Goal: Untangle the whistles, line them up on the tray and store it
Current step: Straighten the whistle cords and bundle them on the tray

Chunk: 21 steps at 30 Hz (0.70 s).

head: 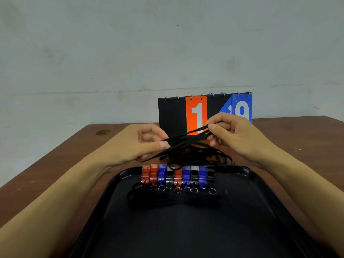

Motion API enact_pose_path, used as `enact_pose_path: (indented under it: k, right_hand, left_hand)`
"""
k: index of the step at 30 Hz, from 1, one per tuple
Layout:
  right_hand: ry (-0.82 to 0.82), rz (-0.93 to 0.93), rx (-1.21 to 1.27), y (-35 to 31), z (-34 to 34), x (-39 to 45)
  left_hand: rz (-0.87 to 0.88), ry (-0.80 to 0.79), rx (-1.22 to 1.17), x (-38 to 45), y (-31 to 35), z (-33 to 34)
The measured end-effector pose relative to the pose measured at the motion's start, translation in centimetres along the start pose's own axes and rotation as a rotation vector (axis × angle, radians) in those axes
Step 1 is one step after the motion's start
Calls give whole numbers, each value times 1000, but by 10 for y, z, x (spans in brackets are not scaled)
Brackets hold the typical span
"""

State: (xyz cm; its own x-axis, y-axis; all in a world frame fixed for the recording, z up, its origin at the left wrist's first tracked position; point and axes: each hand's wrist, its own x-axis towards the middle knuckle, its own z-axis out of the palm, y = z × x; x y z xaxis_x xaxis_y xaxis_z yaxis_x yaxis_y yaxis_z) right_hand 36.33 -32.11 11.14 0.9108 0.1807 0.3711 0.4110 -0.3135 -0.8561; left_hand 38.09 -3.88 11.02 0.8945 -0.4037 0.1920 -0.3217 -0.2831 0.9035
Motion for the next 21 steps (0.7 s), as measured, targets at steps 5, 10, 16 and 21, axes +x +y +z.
enact_pose_path:
  k: [5,10,16,21]
  right_hand:
    - [-4,52,-12,8,-2,3]
    - [7,74,1,8,-11,4]
    - [-103,145,-187,13,-19,4]
    - [-154,184,-246,18,-18,3]
  left_hand:
    - [78,129,112,2,-1,-9]
    - [134,247,219,5,-7,-21]
    - [67,154,246,1,-5,-27]
    - [32,104,281,2,-10,-30]
